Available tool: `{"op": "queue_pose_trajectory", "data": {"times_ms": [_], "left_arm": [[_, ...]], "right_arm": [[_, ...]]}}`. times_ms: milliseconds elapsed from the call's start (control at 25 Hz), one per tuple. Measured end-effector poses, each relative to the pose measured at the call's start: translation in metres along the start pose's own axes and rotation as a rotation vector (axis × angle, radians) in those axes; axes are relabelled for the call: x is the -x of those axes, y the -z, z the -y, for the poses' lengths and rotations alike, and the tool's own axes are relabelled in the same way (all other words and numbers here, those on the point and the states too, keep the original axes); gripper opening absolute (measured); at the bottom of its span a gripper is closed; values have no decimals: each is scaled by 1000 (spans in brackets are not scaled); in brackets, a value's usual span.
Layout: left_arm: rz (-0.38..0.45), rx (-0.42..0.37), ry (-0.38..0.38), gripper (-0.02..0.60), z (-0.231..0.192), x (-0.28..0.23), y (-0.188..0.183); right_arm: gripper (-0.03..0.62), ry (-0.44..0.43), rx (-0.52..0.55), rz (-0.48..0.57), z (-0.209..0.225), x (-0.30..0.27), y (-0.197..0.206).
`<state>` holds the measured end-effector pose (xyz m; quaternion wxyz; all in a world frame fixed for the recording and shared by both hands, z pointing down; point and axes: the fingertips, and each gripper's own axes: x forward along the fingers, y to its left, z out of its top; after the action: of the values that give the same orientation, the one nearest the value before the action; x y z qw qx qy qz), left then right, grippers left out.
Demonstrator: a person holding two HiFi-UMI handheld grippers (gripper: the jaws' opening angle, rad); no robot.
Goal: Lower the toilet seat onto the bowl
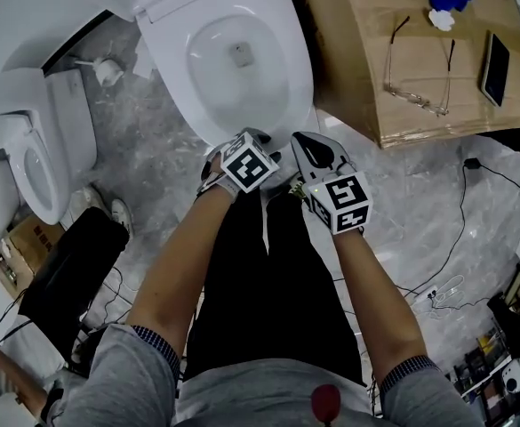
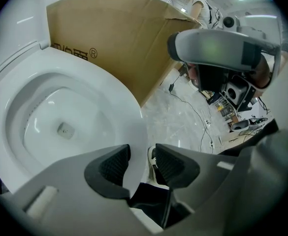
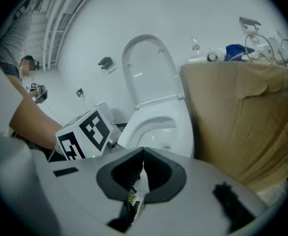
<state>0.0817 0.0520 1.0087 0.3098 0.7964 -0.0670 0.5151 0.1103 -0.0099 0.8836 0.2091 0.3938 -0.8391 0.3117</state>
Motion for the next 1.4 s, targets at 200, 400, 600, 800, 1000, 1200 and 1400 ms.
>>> {"op": "queue_pose_trajectory", "data": {"times_ms": [200,400,600,800,1000,1200,1400], "left_arm": [[38,27,11,192,0,9,-5],[126,40,-20,192,9,45,-16],[253,53,-59,189,34,112,-31],[392,49,-187,166,47,203,-53],[603,61,-277,103,79,308,-77],[747,35,-345,49,117,395,-99],[850,-18,-414,11,164,464,-115]], "right_arm": [[14,0,4,6,0,2,-4],[14,-12,41,18,-6,18,-27],[14,-50,63,37,-29,49,-62],[14,-86,116,75,-55,80,-114],[14,-146,192,113,-100,126,-167],[14,-187,314,167,-135,176,-217],[14,-226,339,247,-162,231,-266]]}}
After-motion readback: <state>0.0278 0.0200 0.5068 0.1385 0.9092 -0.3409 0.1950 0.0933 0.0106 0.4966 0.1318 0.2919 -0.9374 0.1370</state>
